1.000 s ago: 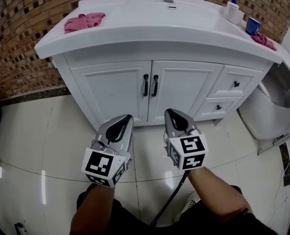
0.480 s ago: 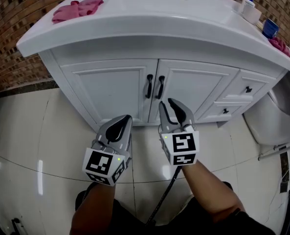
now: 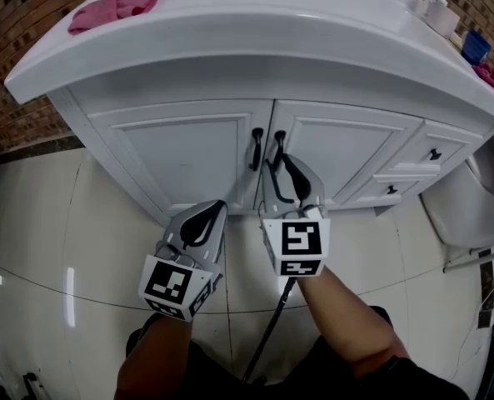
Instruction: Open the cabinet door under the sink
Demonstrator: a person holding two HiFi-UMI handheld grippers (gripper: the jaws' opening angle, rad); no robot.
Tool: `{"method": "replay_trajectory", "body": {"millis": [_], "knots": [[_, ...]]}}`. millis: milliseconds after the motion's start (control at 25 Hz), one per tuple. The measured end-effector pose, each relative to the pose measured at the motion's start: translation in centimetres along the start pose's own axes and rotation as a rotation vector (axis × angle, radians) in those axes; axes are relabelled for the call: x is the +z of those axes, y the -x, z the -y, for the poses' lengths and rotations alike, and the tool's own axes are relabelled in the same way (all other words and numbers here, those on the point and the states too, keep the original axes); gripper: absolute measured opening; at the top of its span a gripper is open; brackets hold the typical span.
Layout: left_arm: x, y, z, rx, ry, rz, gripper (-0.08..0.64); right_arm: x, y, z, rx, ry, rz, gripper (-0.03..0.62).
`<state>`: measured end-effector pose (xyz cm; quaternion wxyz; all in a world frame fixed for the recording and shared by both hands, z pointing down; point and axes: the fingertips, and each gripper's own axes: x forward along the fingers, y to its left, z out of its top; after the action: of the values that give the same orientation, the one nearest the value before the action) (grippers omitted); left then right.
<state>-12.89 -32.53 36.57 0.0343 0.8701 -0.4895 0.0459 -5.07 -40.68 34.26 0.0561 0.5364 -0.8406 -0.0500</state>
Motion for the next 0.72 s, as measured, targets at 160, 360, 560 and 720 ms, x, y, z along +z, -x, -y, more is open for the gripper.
{"method": "replay_trajectory", "body": {"millis": [160, 360, 560, 720], "knots": [[-0.49, 0.01, -0.40, -0.005, 0.006, -0.014, 0.003, -0.11, -0.47, -0.03, -0.025, -0.013, -0.007, 0.100], [-0.17, 0.24, -0.81, -0.008, 0.011, -0.004, 0.003, -0.15, -0.37, 0.22, -0.021, -0.048, -0.007, 0.057], [-0.42, 0.48, -0.83, -0.008, 0.047, -0.005, 0.003, -0.27, -0.04, 0.18, -0.003, -0.091, -0.007, 0.051], [-0.10, 0.80, -0.33, -0.014, 0.058, 0.000, 0.003, -0.36, 0.30, 0.15, 0.005, -0.108, -0.016, 0.049]]}}
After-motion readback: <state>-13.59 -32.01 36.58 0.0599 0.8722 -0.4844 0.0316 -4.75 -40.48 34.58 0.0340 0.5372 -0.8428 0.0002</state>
